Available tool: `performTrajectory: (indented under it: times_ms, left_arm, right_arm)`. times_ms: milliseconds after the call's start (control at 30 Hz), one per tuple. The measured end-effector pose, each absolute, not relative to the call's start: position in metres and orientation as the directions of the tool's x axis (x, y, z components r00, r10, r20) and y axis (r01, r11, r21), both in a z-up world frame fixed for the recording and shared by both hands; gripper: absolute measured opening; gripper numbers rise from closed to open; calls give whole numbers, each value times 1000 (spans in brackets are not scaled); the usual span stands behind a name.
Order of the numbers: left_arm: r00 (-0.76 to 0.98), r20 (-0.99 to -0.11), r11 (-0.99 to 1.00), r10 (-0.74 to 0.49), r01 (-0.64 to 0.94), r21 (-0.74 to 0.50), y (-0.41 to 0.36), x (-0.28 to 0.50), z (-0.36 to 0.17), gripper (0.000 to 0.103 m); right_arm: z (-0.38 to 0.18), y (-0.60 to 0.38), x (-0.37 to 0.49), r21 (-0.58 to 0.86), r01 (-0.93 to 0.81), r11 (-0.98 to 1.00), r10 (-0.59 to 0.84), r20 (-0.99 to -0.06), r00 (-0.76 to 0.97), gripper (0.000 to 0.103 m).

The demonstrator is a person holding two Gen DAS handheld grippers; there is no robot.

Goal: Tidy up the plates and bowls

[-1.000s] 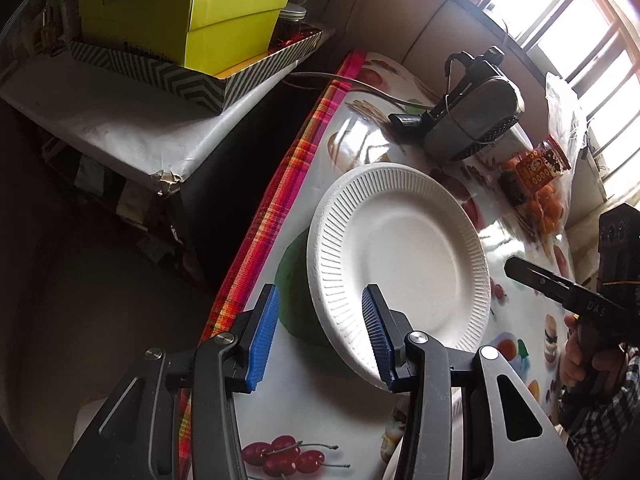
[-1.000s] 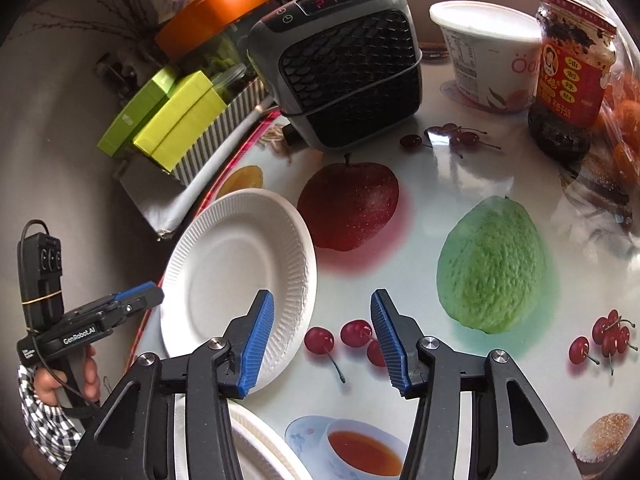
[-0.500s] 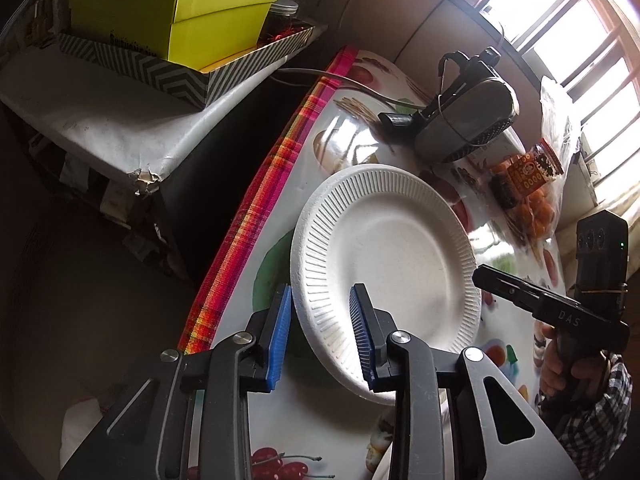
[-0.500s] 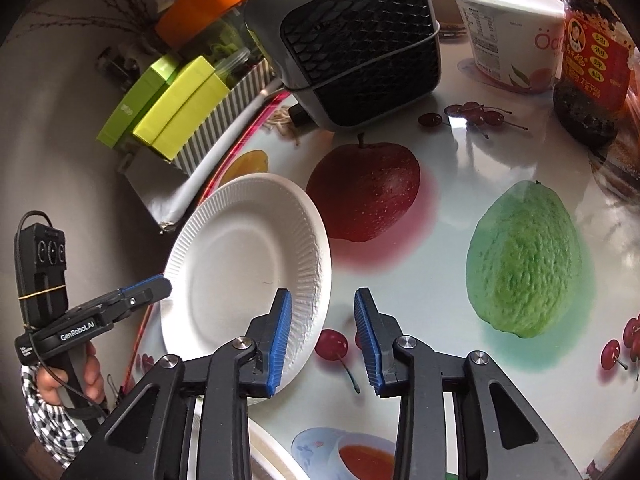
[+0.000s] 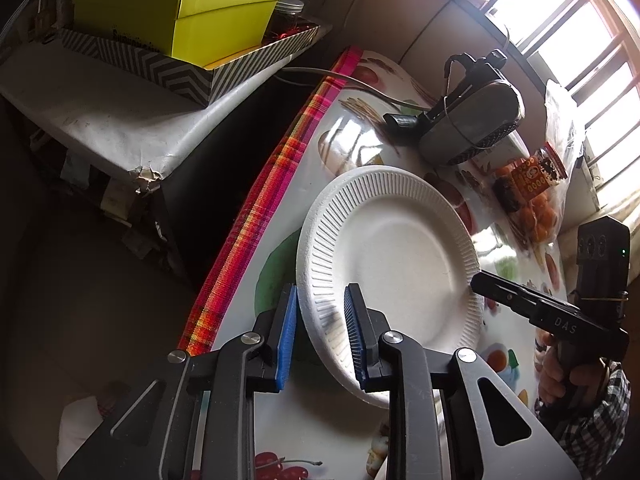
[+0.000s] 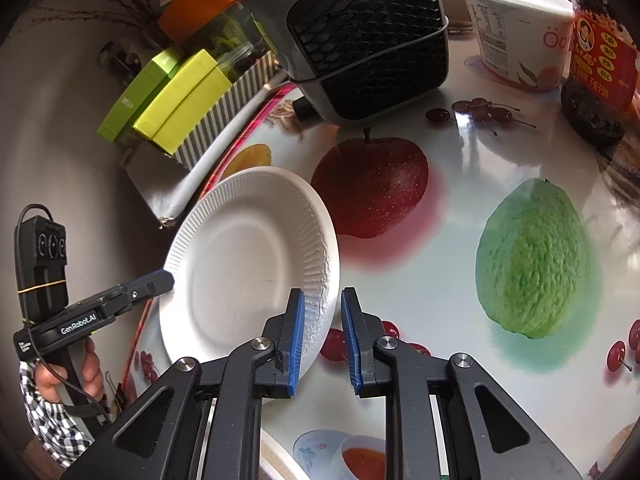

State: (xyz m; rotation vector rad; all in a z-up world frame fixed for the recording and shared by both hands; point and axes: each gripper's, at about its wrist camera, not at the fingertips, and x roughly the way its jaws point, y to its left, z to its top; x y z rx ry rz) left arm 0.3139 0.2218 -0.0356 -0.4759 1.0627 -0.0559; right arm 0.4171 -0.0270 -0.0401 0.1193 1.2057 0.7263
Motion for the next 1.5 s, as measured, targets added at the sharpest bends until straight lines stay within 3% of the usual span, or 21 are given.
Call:
performTrajectory:
  times_ms: [1500]
  left_arm:
    - [557, -783, 912, -275, -107, -397, 197, 271, 16, 23]
  right_arm:
    - [22, -64, 360, 439, -465, 769, 593, -762, 262, 18]
